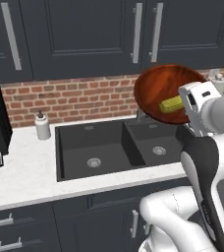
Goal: Pick the cucumber from the sink and place it in the bowl. Then pick the bowl and place it in the microwave. Then close the microwave door and press the start button.
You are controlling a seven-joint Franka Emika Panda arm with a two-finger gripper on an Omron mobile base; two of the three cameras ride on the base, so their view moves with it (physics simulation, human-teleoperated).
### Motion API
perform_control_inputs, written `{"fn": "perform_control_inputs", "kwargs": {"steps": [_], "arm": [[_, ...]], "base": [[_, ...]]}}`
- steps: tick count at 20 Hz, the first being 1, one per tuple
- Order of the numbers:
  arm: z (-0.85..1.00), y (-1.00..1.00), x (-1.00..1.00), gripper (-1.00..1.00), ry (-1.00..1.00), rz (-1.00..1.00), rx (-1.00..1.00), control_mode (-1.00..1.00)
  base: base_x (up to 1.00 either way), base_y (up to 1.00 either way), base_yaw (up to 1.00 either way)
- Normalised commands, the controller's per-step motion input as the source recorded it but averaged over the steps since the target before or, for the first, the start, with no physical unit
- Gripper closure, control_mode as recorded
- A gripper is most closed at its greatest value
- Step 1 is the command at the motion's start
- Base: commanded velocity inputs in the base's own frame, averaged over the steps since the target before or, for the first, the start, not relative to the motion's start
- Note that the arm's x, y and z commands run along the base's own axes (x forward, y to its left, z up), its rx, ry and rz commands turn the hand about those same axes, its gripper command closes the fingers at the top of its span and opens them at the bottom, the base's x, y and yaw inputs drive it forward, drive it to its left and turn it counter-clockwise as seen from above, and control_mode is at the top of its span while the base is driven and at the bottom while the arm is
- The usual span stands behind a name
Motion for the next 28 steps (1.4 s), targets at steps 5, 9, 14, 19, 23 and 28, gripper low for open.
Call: {"fn": "perform_control_inputs", "kwargs": {"steps": [5,9,14,19,23,28], "arm": [[0.0,0.0,0.0,1.0,0.0,0.0,0.0,1.0],[0.0,0.0,0.0,1.0,0.0,0.0,0.0,1.0],[0.0,0.0,0.0,1.0,0.0,0.0,0.0,1.0],[0.0,0.0,0.0,1.0,0.0,0.0,0.0,1.0],[0.0,0.0,0.0,1.0,0.0,0.0,0.0,1.0],[0.0,0.0,0.0,1.0,0.0,0.0,0.0,1.0]], "base": [[-0.3,-0.25,-0.46],[-0.03,-0.05,-0.92],[0.0,0.0,-1.0],[0.0,0.0,-1.0],[0.0,-0.13,-0.97],[0.11,-0.68,-0.78]]}}
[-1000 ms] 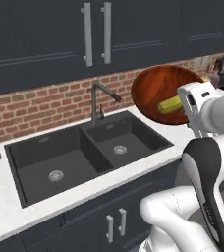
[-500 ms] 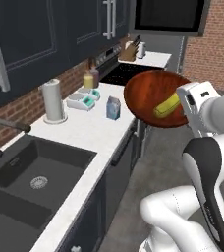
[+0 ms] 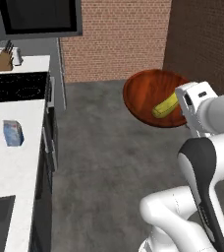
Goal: Pick the cucumber from the sink and place it in the bowl. Then pick the bowl and place it in the microwave. Then close the microwave door and press the start button.
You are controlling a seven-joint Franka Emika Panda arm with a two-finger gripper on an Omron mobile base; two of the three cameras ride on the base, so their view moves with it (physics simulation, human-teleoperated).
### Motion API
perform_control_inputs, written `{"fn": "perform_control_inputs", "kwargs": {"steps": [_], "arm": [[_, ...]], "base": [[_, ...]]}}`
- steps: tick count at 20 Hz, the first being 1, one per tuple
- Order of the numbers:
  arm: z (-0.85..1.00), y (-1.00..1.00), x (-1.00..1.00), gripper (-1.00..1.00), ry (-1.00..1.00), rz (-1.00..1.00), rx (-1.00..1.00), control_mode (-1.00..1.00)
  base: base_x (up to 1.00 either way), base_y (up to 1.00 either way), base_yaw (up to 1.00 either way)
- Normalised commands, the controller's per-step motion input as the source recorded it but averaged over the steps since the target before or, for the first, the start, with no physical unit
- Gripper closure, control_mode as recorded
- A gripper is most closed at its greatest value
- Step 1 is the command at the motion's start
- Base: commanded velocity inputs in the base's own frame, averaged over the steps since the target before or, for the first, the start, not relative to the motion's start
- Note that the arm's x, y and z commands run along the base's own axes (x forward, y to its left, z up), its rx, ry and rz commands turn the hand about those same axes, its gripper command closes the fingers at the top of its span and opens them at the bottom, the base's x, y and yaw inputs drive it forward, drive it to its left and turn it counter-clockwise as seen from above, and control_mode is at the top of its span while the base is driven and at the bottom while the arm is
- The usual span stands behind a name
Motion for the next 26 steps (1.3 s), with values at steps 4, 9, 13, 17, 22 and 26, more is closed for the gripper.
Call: {"fn": "perform_control_inputs", "kwargs": {"steps": [4,9,13,17,22,26], "arm": [[0.0,0.0,0.0,1.0,0.0,0.0,0.0,1.0],[0.0,0.0,0.0,1.0,0.0,0.0,0.0,1.0],[0.0,0.0,0.0,1.0,0.0,0.0,0.0,1.0],[0.0,0.0,0.0,1.0,0.0,0.0,0.0,1.0],[0.0,0.0,0.0,1.0,0.0,0.0,0.0,1.0],[0.0,0.0,0.0,1.0,0.0,0.0,0.0,1.0]], "base": [[0.91,-1.0,-0.35],[1.0,-0.92,-0.05],[1.0,-0.9,0.15],[1.0,-0.91,0.29],[1.0,-0.92,0.36],[1.0,-0.84,0.5]]}}
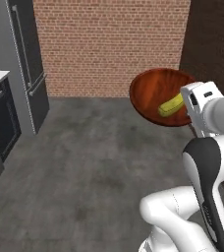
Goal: Pick the cucumber from the sink and place it in the bowl. Then pick the bowl and place it in the microwave. Then close the microwave door and press the start button.
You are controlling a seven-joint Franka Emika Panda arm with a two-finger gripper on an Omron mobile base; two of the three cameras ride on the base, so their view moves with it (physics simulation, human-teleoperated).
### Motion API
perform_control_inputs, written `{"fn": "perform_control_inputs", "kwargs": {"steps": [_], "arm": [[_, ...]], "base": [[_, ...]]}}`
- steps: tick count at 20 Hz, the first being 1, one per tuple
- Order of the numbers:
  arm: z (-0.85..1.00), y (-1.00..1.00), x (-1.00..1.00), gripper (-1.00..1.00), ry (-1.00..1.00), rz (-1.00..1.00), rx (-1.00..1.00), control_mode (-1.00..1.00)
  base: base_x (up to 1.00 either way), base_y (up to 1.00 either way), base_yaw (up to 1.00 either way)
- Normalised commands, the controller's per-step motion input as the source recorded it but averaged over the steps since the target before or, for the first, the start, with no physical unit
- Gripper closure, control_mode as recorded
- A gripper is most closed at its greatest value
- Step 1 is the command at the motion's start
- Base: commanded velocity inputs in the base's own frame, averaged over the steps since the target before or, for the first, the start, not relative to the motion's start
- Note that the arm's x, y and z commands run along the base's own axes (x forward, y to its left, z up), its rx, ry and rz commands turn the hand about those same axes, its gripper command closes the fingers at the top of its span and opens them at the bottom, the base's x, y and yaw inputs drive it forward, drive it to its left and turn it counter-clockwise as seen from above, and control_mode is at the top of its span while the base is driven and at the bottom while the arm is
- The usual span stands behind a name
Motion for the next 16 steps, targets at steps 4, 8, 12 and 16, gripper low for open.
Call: {"fn": "perform_control_inputs", "kwargs": {"steps": [4,8,12,16], "arm": [[0.0,0.0,0.0,1.0,0.0,0.0,0.0,1.0],[0.0,0.0,0.0,1.0,0.0,0.0,0.0,1.0],[0.0,0.0,0.0,1.0,0.0,0.0,0.0,1.0],[0.0,0.0,0.0,1.0,0.0,0.0,0.0,1.0]], "base": [[1.0,-0.58,0.64],[0.96,-0.47,0.71],[0.76,-0.53,0.73],[0.69,-0.97,0.56]]}}
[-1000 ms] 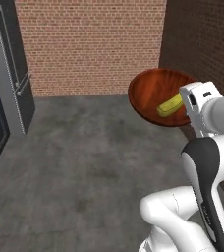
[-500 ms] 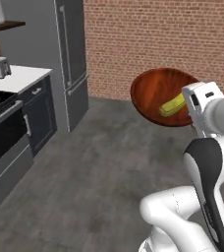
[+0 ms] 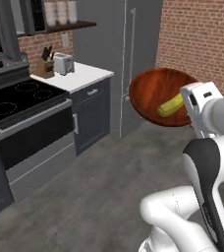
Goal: Pick the cucumber from the sink and place it in the bowl. Then pick the bowl and place it in the microwave. Then close the microwave door and press the start button.
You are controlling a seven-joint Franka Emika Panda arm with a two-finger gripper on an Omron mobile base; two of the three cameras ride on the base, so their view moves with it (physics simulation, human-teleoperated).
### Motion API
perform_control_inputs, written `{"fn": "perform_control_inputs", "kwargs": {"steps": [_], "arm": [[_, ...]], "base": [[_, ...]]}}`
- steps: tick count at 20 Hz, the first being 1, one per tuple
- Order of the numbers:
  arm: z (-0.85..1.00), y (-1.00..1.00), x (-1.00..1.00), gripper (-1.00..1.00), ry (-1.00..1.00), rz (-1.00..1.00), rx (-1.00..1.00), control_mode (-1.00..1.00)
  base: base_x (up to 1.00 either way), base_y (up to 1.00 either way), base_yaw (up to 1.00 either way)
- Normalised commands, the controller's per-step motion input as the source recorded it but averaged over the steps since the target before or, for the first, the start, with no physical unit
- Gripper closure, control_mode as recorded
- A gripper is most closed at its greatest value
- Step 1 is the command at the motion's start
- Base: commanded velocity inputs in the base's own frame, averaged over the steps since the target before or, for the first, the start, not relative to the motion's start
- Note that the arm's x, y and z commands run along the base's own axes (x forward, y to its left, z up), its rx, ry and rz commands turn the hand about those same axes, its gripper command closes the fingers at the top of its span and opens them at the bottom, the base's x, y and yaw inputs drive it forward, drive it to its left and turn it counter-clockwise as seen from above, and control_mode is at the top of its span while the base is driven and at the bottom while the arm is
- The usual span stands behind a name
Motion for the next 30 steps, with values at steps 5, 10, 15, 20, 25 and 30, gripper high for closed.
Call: {"fn": "perform_control_inputs", "kwargs": {"steps": [5,10,15,20,25,30], "arm": [[0.0,0.0,0.0,1.0,0.0,0.0,0.0,1.0],[0.0,0.0,0.0,1.0,0.0,0.0,0.0,1.0],[0.0,0.0,0.0,1.0,0.0,0.0,0.0,1.0],[0.0,0.0,0.0,1.0,0.0,0.0,0.0,1.0],[0.0,0.0,0.0,1.0,0.0,0.0,0.0,1.0],[0.0,0.0,0.0,1.0,0.0,0.0,0.0,1.0]], "base": [[0.66,-1.0,0.53],[0.64,-0.96,0.52],[0.78,-0.89,0.42],[0.99,-0.58,0.43],[1.0,-0.1,0.47],[0.91,0.0,0.53]]}}
